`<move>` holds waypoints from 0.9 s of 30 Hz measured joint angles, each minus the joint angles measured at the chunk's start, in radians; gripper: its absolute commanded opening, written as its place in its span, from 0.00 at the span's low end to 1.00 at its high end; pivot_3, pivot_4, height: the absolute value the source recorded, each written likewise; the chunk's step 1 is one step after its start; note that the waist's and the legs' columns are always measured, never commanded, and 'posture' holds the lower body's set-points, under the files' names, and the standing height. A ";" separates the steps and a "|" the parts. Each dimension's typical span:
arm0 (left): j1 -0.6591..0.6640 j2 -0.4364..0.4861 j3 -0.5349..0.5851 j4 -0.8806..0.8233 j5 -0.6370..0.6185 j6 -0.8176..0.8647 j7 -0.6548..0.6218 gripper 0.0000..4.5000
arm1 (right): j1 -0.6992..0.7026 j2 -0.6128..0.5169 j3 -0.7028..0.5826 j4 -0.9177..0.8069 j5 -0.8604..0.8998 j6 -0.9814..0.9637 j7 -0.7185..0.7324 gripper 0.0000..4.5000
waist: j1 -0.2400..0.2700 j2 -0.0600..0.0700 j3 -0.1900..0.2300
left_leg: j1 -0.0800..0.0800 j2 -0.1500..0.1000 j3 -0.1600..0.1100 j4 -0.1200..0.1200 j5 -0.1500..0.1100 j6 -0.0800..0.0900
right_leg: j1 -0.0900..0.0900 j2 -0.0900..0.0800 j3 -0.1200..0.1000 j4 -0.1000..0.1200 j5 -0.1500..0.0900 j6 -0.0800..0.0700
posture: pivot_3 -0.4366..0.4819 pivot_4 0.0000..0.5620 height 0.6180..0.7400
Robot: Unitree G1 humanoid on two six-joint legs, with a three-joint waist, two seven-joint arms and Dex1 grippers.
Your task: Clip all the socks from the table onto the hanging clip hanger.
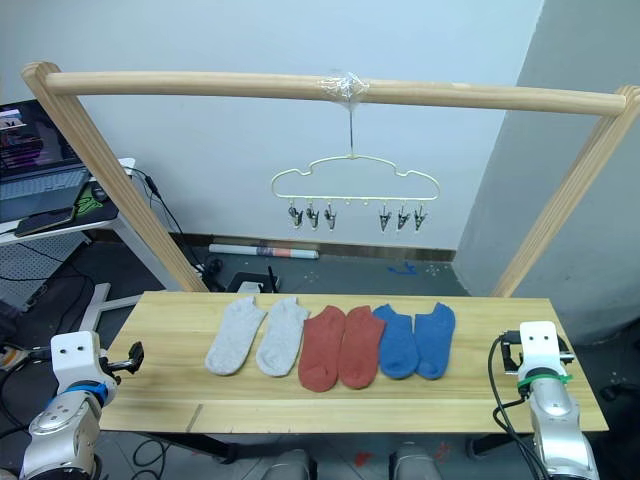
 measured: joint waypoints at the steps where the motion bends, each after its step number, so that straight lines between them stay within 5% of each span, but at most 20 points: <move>1: 0.000 0.000 0.000 0.000 0.000 0.000 0.000 1.00 | 0.000 0.000 0.000 0.000 0.000 0.000 0.000 1.00 | 0.000 0.000 0.000 | 0.000 0.000 0.000 0.000 0.000 0.000 | 0.000 0.000 0.000 0.000 0.000 0.000 | 0.61 0.14 1.00; 22: 0.047 -0.006 -0.002 -0.192 -0.043 0.058 -0.037 1.00 | -0.033 -0.007 -0.018 -0.028 0.043 0.028 0.060 1.00 | 0.000 0.006 0.010 | 0.000 0.000 0.000 0.000 0.000 0.000 | 0.000 0.000 0.000 -0.001 0.000 0.000 | 0.59 0.24 1.00; 27: 0.061 -0.025 -0.004 -0.346 -0.078 0.115 -0.058 1.00 | -0.031 -0.027 -0.015 -0.049 0.057 0.029 0.107 1.00 | -0.002 0.006 0.022 | -0.001 0.000 0.000 0.000 0.000 0.000 | -0.001 -0.001 0.001 -0.001 0.000 0.000 | 0.58 0.25 1.00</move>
